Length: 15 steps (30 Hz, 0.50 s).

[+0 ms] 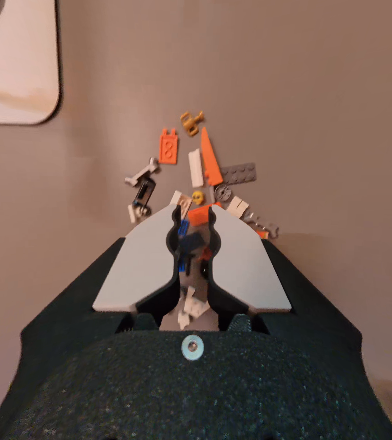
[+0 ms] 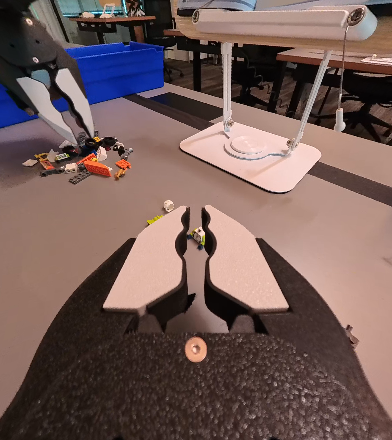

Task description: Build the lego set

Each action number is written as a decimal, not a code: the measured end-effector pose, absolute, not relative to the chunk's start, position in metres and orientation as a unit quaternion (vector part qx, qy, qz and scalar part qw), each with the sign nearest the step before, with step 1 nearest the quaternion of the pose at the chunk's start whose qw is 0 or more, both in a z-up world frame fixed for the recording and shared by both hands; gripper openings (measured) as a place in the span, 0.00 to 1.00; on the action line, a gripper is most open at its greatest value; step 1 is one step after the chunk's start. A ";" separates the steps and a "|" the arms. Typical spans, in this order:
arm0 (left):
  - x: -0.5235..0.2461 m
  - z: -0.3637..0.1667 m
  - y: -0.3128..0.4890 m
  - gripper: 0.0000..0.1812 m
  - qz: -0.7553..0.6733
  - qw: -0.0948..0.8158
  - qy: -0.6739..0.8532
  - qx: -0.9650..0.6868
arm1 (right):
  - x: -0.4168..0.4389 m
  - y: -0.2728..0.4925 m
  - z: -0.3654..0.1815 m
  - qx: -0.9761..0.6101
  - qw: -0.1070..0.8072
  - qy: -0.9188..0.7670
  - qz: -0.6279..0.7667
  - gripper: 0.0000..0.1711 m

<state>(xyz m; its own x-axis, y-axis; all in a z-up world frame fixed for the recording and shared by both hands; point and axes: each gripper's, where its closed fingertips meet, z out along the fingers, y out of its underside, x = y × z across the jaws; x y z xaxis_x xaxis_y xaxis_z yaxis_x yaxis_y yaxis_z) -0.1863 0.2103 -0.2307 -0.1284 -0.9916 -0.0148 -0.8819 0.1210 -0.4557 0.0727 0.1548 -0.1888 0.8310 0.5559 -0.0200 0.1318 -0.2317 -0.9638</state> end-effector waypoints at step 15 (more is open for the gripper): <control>-0.174 -0.215 0.216 0.06 -0.147 0.207 0.728 -0.637 | 0.072 0.154 -0.186 -0.760 0.580 -0.226 0.187 0.05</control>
